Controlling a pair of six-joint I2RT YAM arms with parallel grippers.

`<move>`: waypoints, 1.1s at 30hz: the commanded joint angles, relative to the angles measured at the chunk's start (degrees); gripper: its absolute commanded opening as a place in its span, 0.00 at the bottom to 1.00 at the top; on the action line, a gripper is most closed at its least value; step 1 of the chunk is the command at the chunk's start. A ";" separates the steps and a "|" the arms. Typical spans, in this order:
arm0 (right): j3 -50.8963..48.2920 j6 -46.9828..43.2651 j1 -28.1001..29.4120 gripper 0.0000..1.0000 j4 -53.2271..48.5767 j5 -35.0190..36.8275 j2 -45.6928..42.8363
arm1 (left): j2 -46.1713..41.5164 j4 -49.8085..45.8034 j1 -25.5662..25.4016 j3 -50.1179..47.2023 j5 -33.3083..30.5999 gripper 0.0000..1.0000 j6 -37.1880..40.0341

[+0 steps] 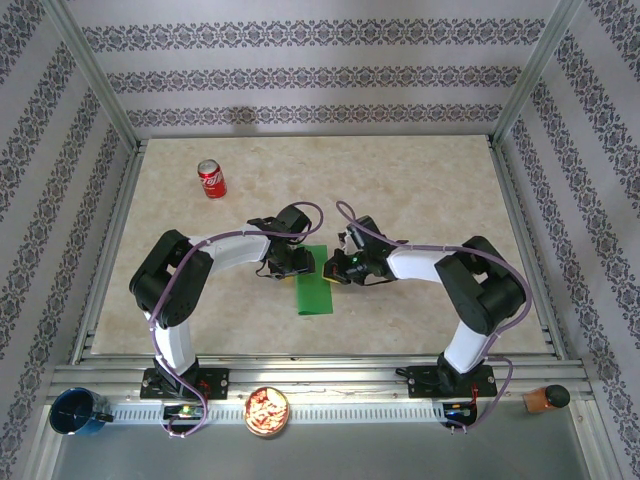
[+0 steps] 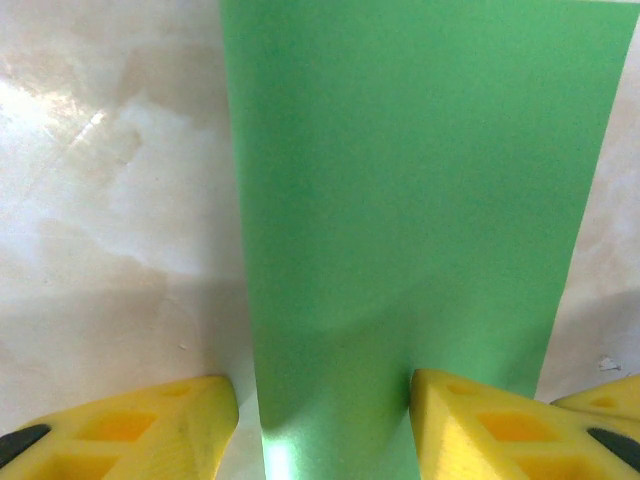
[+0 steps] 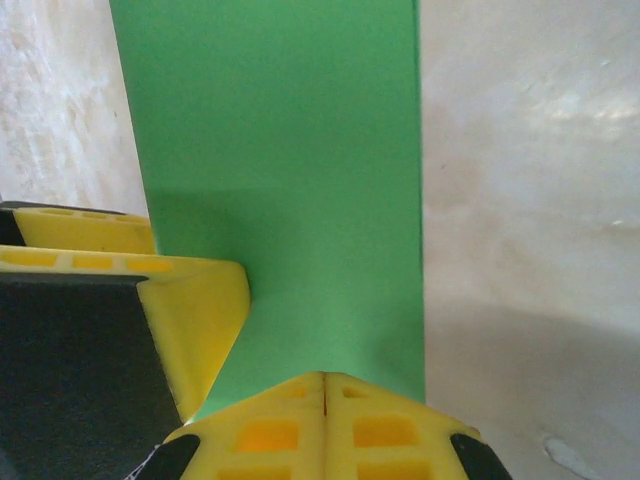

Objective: Fold a paper plane with a square sheet of paper (pick it up from the middle)
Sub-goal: Hold the square sheet of paper at the center of the table.

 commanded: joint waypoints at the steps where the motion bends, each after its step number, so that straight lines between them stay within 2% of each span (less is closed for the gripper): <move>1: 1.78 -0.42 0.66 0.00 0.29 0.60 1.05 | 6.49 4.29 -0.35 -2.33 -0.88 0.52 0.50; 9: 2.49 0.09 1.30 0.00 0.95 0.00 4.31 | 6.48 4.54 -0.35 -2.39 -0.71 0.53 0.38; 18: 1.09 -4.56 1.16 0.00 -4.91 5.06 6.77 | 4.57 4.81 -0.35 -2.65 -0.20 0.53 -0.08; 25: 2.68 -8.37 -0.98 0.00 -9.61 7.53 6.78 | -4.96 7.00 0.54 -3.88 0.44 0.57 -1.92; 33: 5.10 -11.68 -4.58 0.00 -13.47 8.89 7.48 | -15.44 9.03 4.28 -7.31 2.31 0.59 -2.10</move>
